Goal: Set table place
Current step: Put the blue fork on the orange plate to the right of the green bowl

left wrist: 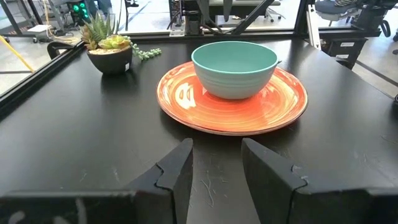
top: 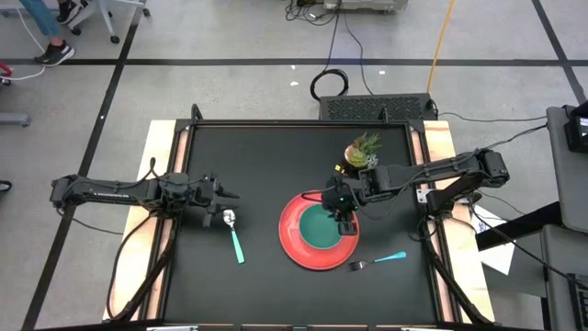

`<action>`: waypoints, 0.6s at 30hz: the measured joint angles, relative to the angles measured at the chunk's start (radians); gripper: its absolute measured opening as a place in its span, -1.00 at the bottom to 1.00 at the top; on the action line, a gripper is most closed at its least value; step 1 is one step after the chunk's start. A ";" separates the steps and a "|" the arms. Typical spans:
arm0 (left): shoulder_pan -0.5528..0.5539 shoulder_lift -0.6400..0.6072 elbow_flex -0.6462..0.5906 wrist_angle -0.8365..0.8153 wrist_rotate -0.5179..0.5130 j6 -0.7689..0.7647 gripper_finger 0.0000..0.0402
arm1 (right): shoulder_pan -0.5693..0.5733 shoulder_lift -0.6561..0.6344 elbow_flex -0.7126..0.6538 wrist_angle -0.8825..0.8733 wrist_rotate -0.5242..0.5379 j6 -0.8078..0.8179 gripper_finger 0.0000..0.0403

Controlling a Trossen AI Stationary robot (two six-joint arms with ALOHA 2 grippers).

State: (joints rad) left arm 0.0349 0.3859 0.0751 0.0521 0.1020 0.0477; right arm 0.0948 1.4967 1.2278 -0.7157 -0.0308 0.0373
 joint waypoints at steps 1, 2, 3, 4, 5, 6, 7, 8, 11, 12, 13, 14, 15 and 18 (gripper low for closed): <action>0.000 0.000 0.000 0.000 0.000 -0.001 -0.29 | 0.000 0.000 0.000 -0.011 0.000 -0.001 -0.33; 0.000 0.000 0.000 0.000 0.000 -0.001 -0.29 | 0.000 0.000 0.000 -0.030 0.000 -0.003 -0.33; 0.000 0.000 0.000 -0.001 0.000 -0.001 -0.29 | 0.000 -0.002 0.000 -0.056 0.000 -0.006 -0.33; 0.000 0.000 0.000 -0.003 0.000 -0.002 -0.29 | 0.000 -0.008 0.000 -0.087 0.000 -0.006 -0.33; 0.000 0.000 0.000 -0.005 0.000 -0.003 -0.29 | 0.000 -0.013 0.000 -0.115 0.000 -0.003 -0.33; 0.000 0.000 0.000 -0.006 0.000 -0.004 -0.29 | 0.000 -0.019 0.000 -0.132 0.000 0.003 -0.33; 0.000 0.000 0.000 -0.005 0.000 -0.004 -0.29 | 0.000 -0.025 0.000 -0.138 0.000 0.007 -0.33; 0.000 0.000 0.000 -0.005 0.000 -0.004 -0.29 | 0.000 -0.032 -0.001 -0.135 0.001 0.008 -0.33; 0.000 0.000 0.000 -0.005 0.000 -0.004 -0.29 | 0.000 -0.057 -0.017 -0.086 0.002 0.006 -0.34; 0.000 0.000 0.000 -0.005 0.000 -0.004 -0.29 | 0.000 -0.068 -0.024 -0.077 0.002 0.000 -0.35; 0.000 0.000 0.000 -0.004 0.000 -0.004 -0.29 | 0.000 -0.077 -0.034 -0.078 0.002 -0.003 -0.37; 0.000 0.000 0.000 -0.004 0.000 -0.004 -0.29 | 0.000 -0.085 -0.043 -0.082 0.002 -0.005 -0.40; 0.000 0.000 0.000 -0.005 0.000 -0.004 -0.29 | -0.001 -0.093 -0.054 -0.083 0.002 -0.004 -0.43; 0.000 0.000 0.000 -0.004 0.000 -0.006 -0.29 | -0.001 -0.127 -0.090 -0.070 0.003 0.004 -0.54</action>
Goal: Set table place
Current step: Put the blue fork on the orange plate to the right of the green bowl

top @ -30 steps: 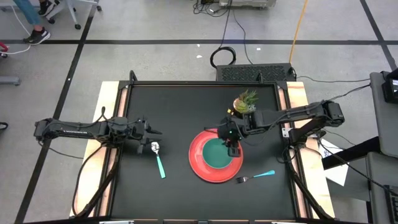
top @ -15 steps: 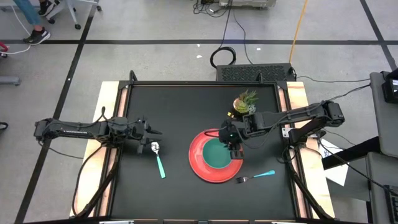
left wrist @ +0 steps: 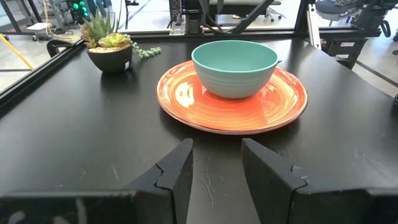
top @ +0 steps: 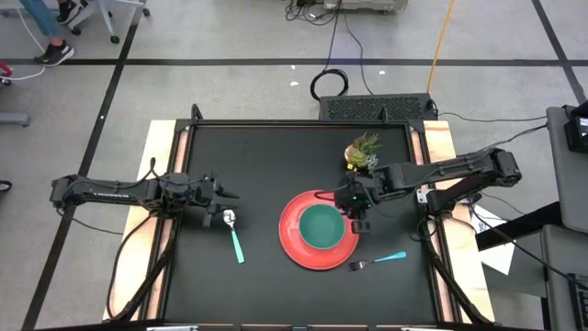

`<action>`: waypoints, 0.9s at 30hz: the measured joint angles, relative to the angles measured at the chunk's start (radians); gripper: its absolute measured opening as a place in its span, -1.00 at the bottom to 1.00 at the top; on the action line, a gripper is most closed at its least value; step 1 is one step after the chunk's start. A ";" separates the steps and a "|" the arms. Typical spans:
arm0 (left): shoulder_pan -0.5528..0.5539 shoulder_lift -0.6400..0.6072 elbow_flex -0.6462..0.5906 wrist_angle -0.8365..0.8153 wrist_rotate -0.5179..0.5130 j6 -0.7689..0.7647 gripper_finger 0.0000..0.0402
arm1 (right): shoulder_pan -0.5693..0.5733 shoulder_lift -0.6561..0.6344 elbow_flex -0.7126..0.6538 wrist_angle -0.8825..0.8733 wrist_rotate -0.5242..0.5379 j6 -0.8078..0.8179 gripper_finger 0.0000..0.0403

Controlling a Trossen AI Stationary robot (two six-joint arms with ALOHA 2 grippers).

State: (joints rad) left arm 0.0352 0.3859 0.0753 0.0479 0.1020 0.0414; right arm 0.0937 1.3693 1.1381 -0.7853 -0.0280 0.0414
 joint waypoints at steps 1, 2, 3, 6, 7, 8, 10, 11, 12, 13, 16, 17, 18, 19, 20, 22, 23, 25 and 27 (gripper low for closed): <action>0.000 0.000 0.000 0.000 0.000 0.000 -0.29 | 0.000 -0.013 -0.013 0.016 0.000 0.001 -0.57; 0.000 0.000 0.000 0.000 0.000 0.000 -0.29 | 0.000 -0.027 -0.029 0.031 -0.001 0.000 -0.59; 0.000 0.000 0.000 0.002 0.000 0.000 -0.29 | 0.000 -0.038 -0.043 0.033 -0.002 -0.003 -0.63; 0.000 0.000 0.000 0.003 0.000 0.001 -0.29 | 0.000 -0.065 -0.077 0.034 -0.001 -0.022 -0.74; 0.000 0.000 0.000 0.004 0.000 0.001 -0.29 | 0.000 -0.075 -0.088 0.034 -0.001 -0.025 -0.80; 0.000 0.000 0.000 0.005 0.000 0.001 -0.29 | -0.002 -0.084 -0.098 0.033 -0.001 -0.027 -0.86; 0.000 0.000 0.000 0.006 -0.001 0.001 -0.29 | -0.008 -0.098 -0.115 0.033 -0.001 -0.033 -0.96; 0.000 0.000 0.000 0.008 -0.002 0.001 -0.29 | -0.009 -0.100 -0.121 0.032 0.000 -0.032 -0.98; 0.000 0.000 0.000 0.008 -0.005 0.000 -0.29 | -0.009 -0.101 -0.124 0.032 0.000 -0.028 -0.97; 0.000 0.000 0.000 0.008 -0.006 0.000 -0.29 | -0.009 -0.102 -0.124 0.032 0.001 -0.027 -0.97; 0.000 0.000 0.000 0.008 -0.007 -0.002 -0.29 | -0.009 -0.102 -0.124 0.041 0.000 -0.027 -0.99; 0.000 0.000 0.000 0.008 -0.007 -0.002 -0.29 | -0.009 -0.102 -0.124 0.048 0.000 -0.028 -0.99; 0.000 0.000 0.000 0.008 -0.007 -0.002 -0.29 | -0.009 -0.102 -0.124 0.053 0.000 -0.029 -0.99; 0.000 0.000 0.000 0.008 -0.007 -0.002 -0.29 | -0.009 -0.102 -0.124 0.057 0.000 -0.029 -0.99; 0.000 0.000 0.000 0.008 -0.007 -0.002 -0.29 | -0.009 -0.102 -0.124 0.060 0.000 -0.030 -1.00; 0.000 0.000 0.000 0.008 -0.007 -0.002 -0.29 | -0.009 -0.102 -0.124 0.066 0.000 -0.031 -1.00; 0.000 0.000 0.000 0.008 -0.007 -0.002 -0.29 | -0.009 -0.102 -0.124 0.067 0.000 -0.030 -1.00; 0.000 0.000 0.000 0.008 -0.007 -0.002 -0.29 | -0.009 -0.102 -0.124 0.070 0.000 -0.029 -1.00; 0.000 0.000 0.000 0.008 -0.007 -0.002 -0.29 | -0.009 -0.102 -0.124 0.071 0.000 -0.029 -1.00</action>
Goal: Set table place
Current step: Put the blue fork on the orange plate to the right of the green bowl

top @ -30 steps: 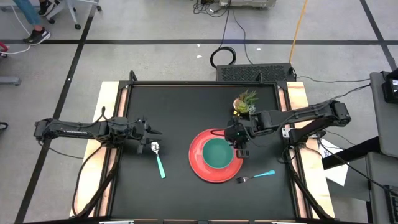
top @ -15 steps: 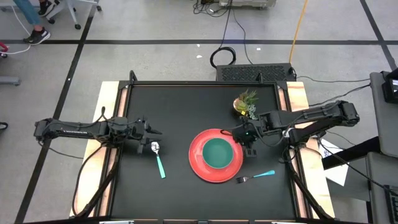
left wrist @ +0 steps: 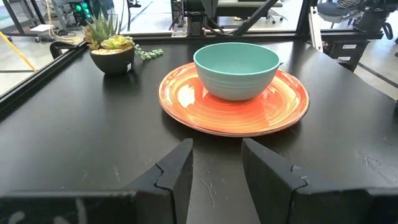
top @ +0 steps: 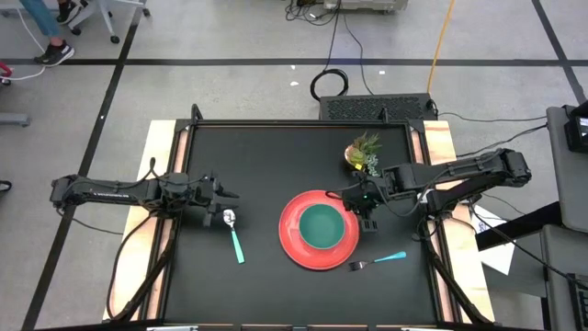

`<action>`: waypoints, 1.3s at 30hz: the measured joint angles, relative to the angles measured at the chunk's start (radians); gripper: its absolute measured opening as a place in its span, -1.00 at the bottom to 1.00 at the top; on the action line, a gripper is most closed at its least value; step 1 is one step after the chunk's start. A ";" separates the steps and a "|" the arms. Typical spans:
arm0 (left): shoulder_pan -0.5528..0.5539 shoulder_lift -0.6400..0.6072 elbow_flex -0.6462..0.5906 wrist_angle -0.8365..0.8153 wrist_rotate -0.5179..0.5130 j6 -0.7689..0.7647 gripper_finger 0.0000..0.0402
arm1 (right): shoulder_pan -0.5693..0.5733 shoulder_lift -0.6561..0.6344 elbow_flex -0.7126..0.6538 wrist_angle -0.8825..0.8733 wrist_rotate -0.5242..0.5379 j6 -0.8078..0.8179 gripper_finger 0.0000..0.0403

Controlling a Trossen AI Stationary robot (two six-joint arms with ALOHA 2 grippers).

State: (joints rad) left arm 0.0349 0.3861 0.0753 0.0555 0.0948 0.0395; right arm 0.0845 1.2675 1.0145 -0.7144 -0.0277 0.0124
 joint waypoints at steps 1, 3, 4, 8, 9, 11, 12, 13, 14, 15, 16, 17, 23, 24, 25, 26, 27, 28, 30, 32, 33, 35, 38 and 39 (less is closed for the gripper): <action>0.000 0.000 0.000 0.000 0.000 0.000 -0.29 | 0.000 0.000 0.000 -0.001 0.000 0.000 -1.00; 0.000 0.000 0.000 0.000 0.000 0.000 -0.29 | 0.003 0.000 0.000 -0.009 -0.004 -0.001 -1.00; 0.000 0.000 0.000 -0.001 0.000 0.000 -0.29 | 0.009 0.000 0.000 -0.019 -0.014 -0.001 -1.00; 0.000 0.000 0.000 -0.001 0.000 -0.001 -0.29 | 0.051 0.000 0.000 -0.060 -0.056 0.005 -1.00; 0.000 0.000 0.000 -0.001 0.000 -0.002 -0.29 | 0.064 0.000 0.000 -0.067 -0.056 0.012 -1.00; 0.000 0.000 0.000 -0.001 -0.001 -0.004 -0.29 | 0.091 0.000 0.000 -0.077 -0.056 0.031 -1.00; 0.000 0.000 0.000 -0.002 -0.001 -0.004 -0.29 | 0.104 0.000 0.000 -0.081 -0.056 0.043 -1.00; 0.000 0.000 0.000 -0.002 -0.001 -0.004 -0.29 | 0.118 0.000 0.000 -0.086 -0.056 0.057 -1.00; 0.000 0.000 0.000 -0.002 -0.001 -0.004 -0.29 | 0.132 0.000 0.000 -0.090 -0.056 0.071 -1.00; 0.000 0.000 0.000 -0.002 -0.001 -0.004 -0.29 | 0.147 0.000 0.000 -0.097 -0.056 0.083 -1.00; 0.000 0.000 0.000 -0.001 -0.001 -0.004 -0.29 | 0.163 0.000 0.000 -0.104 -0.056 0.094 -1.00; 0.000 0.000 0.000 -0.001 -0.001 -0.005 -0.29 | 0.178 0.000 0.000 -0.112 -0.056 0.102 -1.00; 0.000 0.000 0.000 -0.001 -0.001 -0.009 -0.29 | 0.233 -0.012 0.000 -0.133 -0.052 0.128 -1.00; 0.000 0.000 0.000 -0.001 -0.001 -0.009 -0.29 | 0.236 -0.016 0.000 -0.132 -0.052 0.129 -1.00; 0.000 0.000 0.000 0.000 -0.001 -0.010 -0.29 | 0.238 -0.020 0.000 -0.130 -0.051 0.128 -1.00; 0.000 0.000 0.000 0.000 -0.001 -0.012 -0.29 | 0.238 -0.025 0.000 -0.128 -0.050 0.125 -1.00; 0.000 0.000 0.000 0.000 -0.001 -0.012 -0.29 | 0.238 -0.030 0.000 -0.128 -0.050 0.125 -1.00; 0.000 0.000 0.000 0.000 -0.001 -0.012 -0.29 | 0.238 -0.035 0.000 -0.128 -0.050 0.125 -1.00; 0.000 0.000 0.000 0.000 -0.001 -0.012 -0.29 | 0.238 -0.046 -0.001 -0.130 -0.050 0.131 -1.00; 0.000 0.000 0.000 0.000 -0.001 -0.015 -0.29 | 0.239 -0.063 -0.014 -0.132 -0.050 0.132 -1.00; 0.000 0.000 0.000 0.000 -0.001 -0.014 -0.29 | 0.240 -0.073 -0.025 -0.133 -0.050 0.132 -1.00; 0.000 0.000 0.000 0.000 -0.001 -0.014 -0.29 | 0.246 -0.091 -0.054 -0.134 -0.048 0.140 -1.00; 0.000 0.000 0.000 -0.001 -0.001 -0.012 -0.29 | 0.257 -0.110 -0.096 -0.147 -0.048 0.209 -1.00; 0.000 0.000 0.000 -0.001 -0.001 -0.011 -0.29 | 0.259 -0.116 -0.110 -0.146 -0.048 0.240 -1.00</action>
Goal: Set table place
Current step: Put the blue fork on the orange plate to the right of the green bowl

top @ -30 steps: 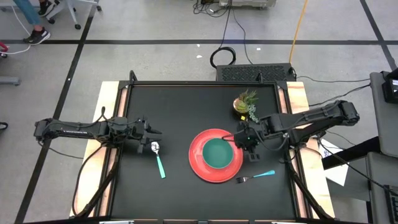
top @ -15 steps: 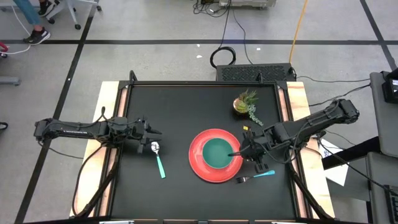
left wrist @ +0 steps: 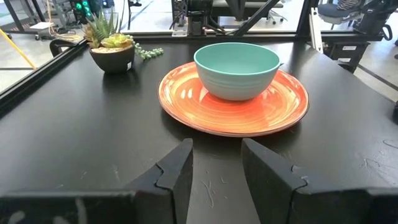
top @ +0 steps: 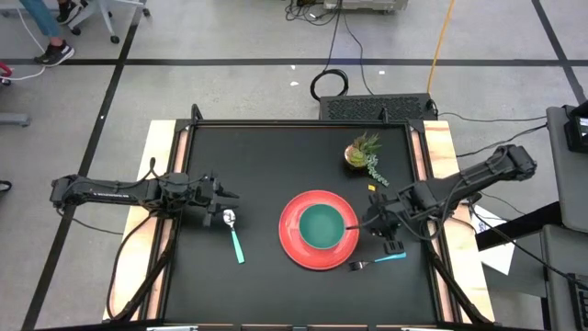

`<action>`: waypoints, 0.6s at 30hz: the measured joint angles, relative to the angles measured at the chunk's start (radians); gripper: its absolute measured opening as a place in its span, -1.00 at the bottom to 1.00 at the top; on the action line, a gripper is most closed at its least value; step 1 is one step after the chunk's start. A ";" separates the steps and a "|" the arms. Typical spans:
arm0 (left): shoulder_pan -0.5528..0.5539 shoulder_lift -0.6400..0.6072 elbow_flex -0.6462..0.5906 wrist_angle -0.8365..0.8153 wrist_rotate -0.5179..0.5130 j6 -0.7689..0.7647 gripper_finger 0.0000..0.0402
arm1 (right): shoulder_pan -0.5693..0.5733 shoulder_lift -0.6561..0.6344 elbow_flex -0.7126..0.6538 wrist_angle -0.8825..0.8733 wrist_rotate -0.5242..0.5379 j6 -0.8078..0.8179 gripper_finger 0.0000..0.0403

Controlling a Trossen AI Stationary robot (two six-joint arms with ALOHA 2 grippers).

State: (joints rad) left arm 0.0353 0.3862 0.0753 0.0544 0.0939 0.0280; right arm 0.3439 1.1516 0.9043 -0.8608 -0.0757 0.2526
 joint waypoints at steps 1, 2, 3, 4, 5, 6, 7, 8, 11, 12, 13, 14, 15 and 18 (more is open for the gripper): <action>0.000 0.000 0.000 0.000 0.000 0.000 -0.29 | 0.002 -0.003 -0.014 0.000 0.000 0.030 -1.00; 0.000 0.000 0.000 0.000 0.000 0.001 -0.29 | 0.007 -0.005 -0.027 0.004 0.000 0.056 -1.00; 0.000 0.000 0.000 0.000 0.000 0.004 -0.29 | 0.015 -0.009 -0.040 0.011 -0.001 0.067 -1.00; 0.000 0.000 0.000 0.000 0.000 0.006 -0.29 | 0.024 -0.015 -0.051 0.023 -0.002 0.068 -1.00; 0.000 0.000 0.000 0.000 0.000 0.009 -0.29 | 0.035 -0.023 -0.061 0.038 -0.004 0.058 -1.00; 0.000 0.000 0.000 0.000 0.000 0.011 -0.29 | 0.047 -0.032 -0.071 0.056 -0.006 0.045 -1.00; 0.000 0.000 0.000 0.000 0.000 0.012 -0.29 | 0.059 -0.041 -0.080 0.075 -0.007 0.031 -1.00; 0.000 0.000 0.000 0.000 0.000 0.012 -0.29 | 0.068 -0.050 -0.087 0.093 -0.008 0.017 -1.00; 0.000 0.000 0.000 0.000 0.000 0.011 -0.29 | 0.091 -0.077 -0.106 0.159 -0.004 -0.004 -1.00; 0.000 0.000 0.000 0.000 0.000 0.011 -0.29 | 0.096 -0.084 -0.110 0.179 -0.004 -0.004 -1.00; 0.000 0.000 0.000 0.000 0.000 0.011 -0.29 | 0.098 -0.088 -0.113 0.194 -0.004 -0.003 -1.00; 0.000 0.000 0.000 0.000 -0.003 0.011 -0.29 | 0.100 -0.091 -0.115 0.201 -0.004 -0.003 -1.00; 0.000 0.000 0.000 0.000 -0.009 0.010 -0.29 | 0.102 -0.093 -0.116 0.206 -0.004 -0.003 -1.00; 0.000 0.000 0.000 0.000 -0.017 0.008 -0.29 | 0.103 -0.094 -0.116 0.206 -0.002 -0.003 -1.00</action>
State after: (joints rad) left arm 0.0352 0.3860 0.0753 0.0544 0.0765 0.0360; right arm 0.4473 1.0580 0.7879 -0.6548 -0.0777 0.2493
